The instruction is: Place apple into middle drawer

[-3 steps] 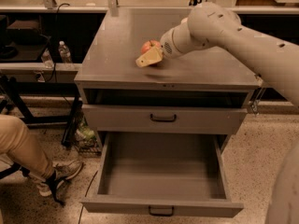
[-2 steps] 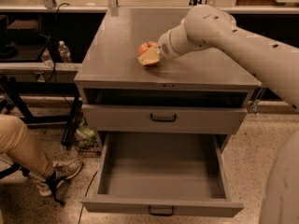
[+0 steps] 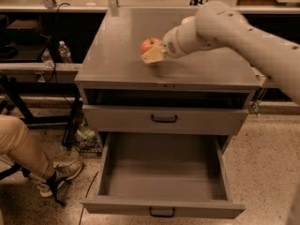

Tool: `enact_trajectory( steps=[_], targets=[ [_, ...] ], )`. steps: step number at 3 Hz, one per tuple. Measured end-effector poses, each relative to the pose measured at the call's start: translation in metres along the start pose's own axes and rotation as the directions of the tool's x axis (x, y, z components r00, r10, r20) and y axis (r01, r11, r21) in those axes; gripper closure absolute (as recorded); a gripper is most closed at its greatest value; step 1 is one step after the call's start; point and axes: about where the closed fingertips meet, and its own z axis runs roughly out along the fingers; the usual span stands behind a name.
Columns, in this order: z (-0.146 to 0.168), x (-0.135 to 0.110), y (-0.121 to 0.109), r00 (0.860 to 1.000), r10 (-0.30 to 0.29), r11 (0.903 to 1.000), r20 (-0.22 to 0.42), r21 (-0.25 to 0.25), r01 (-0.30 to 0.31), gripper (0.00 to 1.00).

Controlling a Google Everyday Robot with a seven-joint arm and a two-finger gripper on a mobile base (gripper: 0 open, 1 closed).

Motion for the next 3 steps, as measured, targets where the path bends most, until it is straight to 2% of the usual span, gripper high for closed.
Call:
enact_trajectory(
  steps=[1, 2, 3],
  targets=[
    [-0.045, 0.006, 0.005, 0.999, -0.037, 0.9988, -0.006, 0.030, 0.038, 1.00],
    [-0.105, 0.034, 0.005, 0.999, 0.004, 0.9941, -0.041, 0.109, 0.001, 1.00],
    [-0.134, 0.069, 0.019, 0.991, 0.070, 0.9912, -0.117, 0.120, -0.056, 1.00]
  ],
)
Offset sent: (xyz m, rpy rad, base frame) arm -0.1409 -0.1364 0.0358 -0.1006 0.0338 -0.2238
